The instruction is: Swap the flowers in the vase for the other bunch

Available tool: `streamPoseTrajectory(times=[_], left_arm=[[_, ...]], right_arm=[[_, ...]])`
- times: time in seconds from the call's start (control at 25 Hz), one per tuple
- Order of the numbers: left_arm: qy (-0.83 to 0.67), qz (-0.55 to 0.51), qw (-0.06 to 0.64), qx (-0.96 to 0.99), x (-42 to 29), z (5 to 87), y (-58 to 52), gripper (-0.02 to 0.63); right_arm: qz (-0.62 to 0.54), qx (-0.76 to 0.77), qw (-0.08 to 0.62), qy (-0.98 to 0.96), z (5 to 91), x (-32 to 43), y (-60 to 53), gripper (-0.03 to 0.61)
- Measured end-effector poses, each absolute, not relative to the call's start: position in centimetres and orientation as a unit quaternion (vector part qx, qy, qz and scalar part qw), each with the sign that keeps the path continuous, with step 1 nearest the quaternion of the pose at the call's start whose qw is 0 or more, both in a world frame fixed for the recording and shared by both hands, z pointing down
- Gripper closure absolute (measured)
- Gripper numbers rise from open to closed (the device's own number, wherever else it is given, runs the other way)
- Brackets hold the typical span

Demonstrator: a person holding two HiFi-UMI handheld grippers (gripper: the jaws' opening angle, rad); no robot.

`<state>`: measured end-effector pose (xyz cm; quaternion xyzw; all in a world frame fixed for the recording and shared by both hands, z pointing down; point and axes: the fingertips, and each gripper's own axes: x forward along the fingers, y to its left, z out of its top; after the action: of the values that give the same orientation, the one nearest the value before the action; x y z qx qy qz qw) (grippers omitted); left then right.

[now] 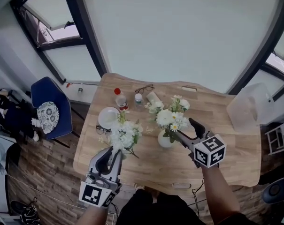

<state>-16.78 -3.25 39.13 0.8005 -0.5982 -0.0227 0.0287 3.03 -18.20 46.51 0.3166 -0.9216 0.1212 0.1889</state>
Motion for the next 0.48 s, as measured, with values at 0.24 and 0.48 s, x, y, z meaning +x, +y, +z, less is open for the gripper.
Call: streamPoseTrajectory(times=[0.24,0.48], left_arm=[[-0.594,-0.025,0.025,0.803,-16.3,39.0,-3.8,0.535],[-0.588,-0.031,0.02,0.808,-15.6,38.5,-4.6,0.535]], right_arm=[[0.101,0.337,0.155,-0.923,43.8,4.7,-18.0,0.253],[0.077,0.345,0.106,-0.93,40.8,6.1,-17.3,0.257]])
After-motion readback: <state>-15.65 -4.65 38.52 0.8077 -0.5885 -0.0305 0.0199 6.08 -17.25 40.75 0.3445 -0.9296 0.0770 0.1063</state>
